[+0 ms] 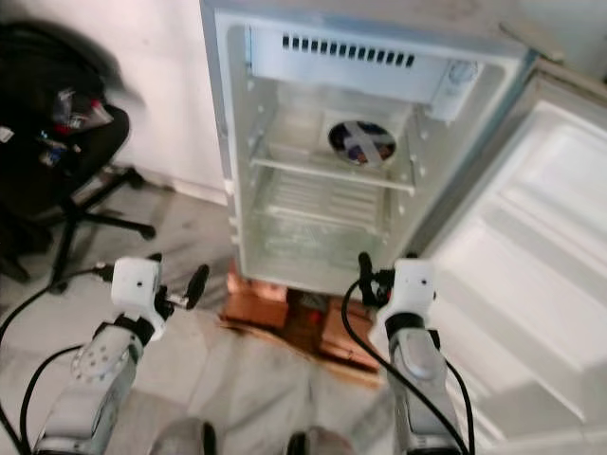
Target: Restocking fridge
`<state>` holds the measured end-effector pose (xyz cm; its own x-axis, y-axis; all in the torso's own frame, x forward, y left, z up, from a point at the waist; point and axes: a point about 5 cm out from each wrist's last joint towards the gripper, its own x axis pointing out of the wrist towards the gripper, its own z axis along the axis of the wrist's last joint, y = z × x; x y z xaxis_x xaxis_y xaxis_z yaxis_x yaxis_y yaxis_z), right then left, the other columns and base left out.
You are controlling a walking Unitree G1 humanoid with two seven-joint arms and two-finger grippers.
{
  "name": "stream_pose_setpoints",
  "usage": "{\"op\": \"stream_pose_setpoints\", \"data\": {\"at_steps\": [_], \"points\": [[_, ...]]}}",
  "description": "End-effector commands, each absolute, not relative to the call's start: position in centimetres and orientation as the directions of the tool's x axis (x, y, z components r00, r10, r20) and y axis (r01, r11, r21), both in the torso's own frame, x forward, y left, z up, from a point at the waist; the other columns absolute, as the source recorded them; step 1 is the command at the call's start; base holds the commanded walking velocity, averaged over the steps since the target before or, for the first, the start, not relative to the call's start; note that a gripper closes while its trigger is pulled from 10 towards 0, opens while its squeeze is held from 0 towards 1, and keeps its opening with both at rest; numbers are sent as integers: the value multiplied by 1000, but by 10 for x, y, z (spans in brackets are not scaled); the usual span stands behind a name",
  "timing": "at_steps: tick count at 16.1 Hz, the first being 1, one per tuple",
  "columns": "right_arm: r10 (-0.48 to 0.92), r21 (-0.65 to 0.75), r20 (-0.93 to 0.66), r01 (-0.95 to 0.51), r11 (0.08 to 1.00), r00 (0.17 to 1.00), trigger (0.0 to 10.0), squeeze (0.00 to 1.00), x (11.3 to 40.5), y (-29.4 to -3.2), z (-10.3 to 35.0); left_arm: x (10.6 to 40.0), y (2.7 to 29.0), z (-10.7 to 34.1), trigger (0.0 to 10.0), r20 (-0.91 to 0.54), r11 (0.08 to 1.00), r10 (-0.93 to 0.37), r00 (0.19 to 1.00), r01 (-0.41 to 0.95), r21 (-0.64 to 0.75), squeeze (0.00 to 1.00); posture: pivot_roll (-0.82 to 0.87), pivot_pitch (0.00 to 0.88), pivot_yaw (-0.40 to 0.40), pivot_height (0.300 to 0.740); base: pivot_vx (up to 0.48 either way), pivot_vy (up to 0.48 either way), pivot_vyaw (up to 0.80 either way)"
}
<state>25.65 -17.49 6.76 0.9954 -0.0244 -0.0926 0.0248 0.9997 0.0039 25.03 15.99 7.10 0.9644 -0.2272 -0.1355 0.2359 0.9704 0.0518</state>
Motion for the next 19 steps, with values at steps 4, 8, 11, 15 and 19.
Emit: {"op": "stream_pose_setpoints", "data": {"at_steps": [4, 8, 11, 15, 19], "points": [[-23, 2, -108, 23, 1000, 994, 10000, 0, 259, -177, 66, 251, 161, 75, 10000, -127, 970, -227, 966, 236, 59, 0, 87, 103, -95, 740, -294, 0, -470], [-32, -3, -120, 32, 999, 992, 10000, 0, 258, -183, 62, 253, 160, 74, 10000, -135, 969, -227, 965, 237, 65, 0, 104, 96, -99, 740, -294, 0, 0], [-33, 4, -116, 34, 999, 993, 10000, 0, 259, -180, 62, 254, 164, 74, 10000, -136, 968, -227, 964, 238, 74, 0, 103, 88, -85, 740, -295, 0, 0], [-31, 8, -106, 32, 999, 994, 10000, 0, 263, -178, 63, 258, 163, 79, 10000, -127, 967, -230, 965, 242, 85, 0, 102, 86, -97, 740, -292, 0, 0], [-46, 52, -96, 51, 997, 994, 10000, 0, 265, -182, 67, 257, 163, 79, 10000, -113, 973, -213, 970, 222, 65, 0, 98, 89, -96, 740, -73, 0, 0]]}}
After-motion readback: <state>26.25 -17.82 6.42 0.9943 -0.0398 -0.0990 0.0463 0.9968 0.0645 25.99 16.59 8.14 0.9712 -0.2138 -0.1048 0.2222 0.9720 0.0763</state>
